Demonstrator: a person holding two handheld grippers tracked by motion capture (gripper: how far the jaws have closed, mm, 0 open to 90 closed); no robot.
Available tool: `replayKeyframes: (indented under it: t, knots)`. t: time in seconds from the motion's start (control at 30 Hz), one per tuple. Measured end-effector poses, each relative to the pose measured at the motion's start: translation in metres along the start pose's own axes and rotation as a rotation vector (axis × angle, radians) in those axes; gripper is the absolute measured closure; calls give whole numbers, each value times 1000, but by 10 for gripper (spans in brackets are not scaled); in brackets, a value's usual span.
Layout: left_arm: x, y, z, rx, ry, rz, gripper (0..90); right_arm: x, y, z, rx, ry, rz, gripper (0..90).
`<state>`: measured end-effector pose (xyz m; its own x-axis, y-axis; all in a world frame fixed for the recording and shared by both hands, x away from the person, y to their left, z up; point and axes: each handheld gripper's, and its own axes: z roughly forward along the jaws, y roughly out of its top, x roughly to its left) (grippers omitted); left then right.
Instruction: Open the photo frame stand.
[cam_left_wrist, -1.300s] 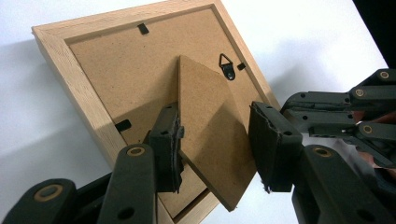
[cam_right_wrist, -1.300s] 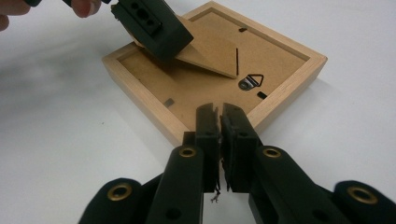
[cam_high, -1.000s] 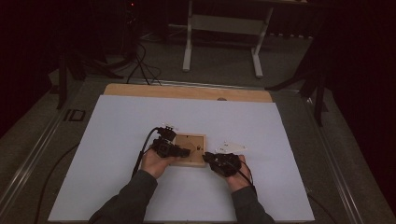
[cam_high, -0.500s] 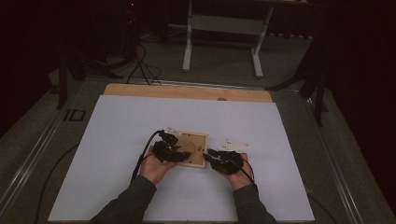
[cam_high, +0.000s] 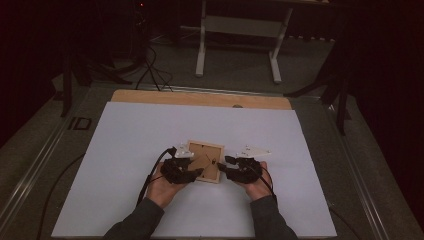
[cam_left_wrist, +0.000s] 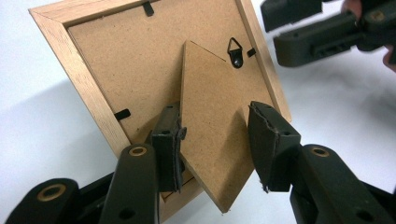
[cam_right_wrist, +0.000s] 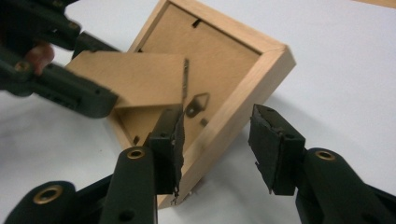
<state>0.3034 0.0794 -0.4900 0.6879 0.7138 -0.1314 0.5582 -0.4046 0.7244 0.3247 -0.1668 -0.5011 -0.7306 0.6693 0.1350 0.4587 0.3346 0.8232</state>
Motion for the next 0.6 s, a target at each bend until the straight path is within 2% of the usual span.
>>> replayKeyframes:
  t: [0.13,0.43,0.47,0.6]
  knots:
    - [-4,-4,-3,-16,13,22,580,-6,2,1,-12,19,31,525]
    - [-10,-12,-6,-29,28,71,582,-9,8,7,-20,46,53,458]
    - [-11,-14,-7,-33,30,88,583,-10,7,8,-23,67,73,442]
    - [-12,-18,-8,-38,27,111,585,-11,6,12,-19,90,86,413]
